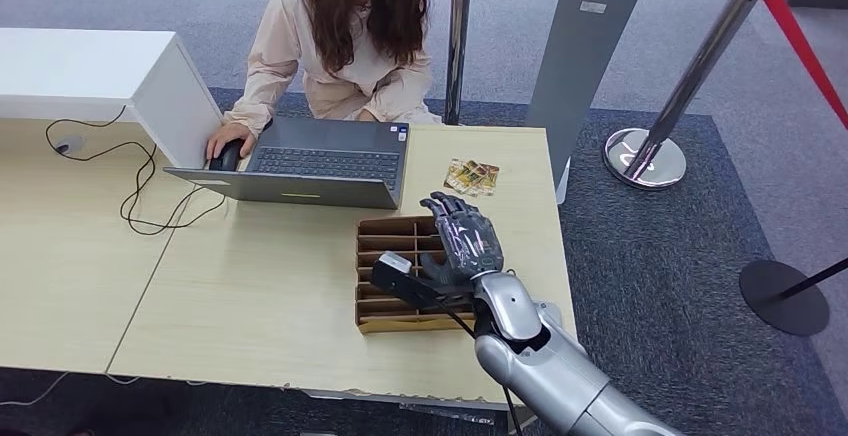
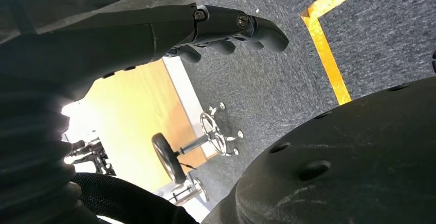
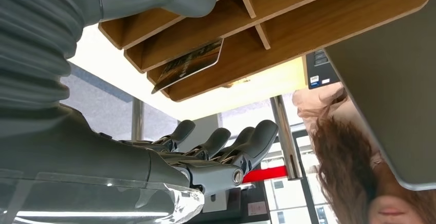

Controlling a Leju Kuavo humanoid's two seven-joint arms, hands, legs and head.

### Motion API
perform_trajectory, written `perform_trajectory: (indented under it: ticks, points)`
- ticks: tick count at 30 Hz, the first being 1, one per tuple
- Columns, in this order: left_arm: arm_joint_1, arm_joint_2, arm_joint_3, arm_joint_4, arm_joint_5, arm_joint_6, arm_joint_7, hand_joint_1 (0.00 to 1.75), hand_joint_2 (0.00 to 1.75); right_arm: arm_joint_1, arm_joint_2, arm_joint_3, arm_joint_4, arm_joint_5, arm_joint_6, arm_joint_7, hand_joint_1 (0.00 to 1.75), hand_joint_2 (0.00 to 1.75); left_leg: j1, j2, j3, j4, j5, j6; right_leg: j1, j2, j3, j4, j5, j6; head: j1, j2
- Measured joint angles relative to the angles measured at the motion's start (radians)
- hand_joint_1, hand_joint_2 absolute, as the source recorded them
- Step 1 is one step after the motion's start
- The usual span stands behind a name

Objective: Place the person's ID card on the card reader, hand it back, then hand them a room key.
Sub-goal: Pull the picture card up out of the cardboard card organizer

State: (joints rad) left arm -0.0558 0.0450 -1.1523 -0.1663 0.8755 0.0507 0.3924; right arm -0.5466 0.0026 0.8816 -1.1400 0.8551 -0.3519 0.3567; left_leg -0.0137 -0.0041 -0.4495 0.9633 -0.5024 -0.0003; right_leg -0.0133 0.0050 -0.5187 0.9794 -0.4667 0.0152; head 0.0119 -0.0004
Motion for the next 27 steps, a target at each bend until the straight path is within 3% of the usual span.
perform_trajectory:
  ticks: [14,27]
  points:
    - [0.002,0.000,0.000,0.000,0.004,0.000,-0.008,0.00,0.00,-0.001,0.013,0.000,0.024,-0.005,-0.002,-0.002,0.52,1.75,0.000,0.000,0.001,0.000,0.000,0.000,0.000,0.000,0.000,0.000,0.000,0.000,0.000,0.000]
    - [0.003,0.000,0.001,0.002,0.005,0.000,-0.015,0.00,0.00,-0.001,0.021,0.000,0.033,-0.005,-0.008,-0.009,0.73,1.75,0.000,0.000,0.001,0.000,0.000,0.000,0.000,0.000,0.001,0.000,0.000,0.000,0.000,0.000]
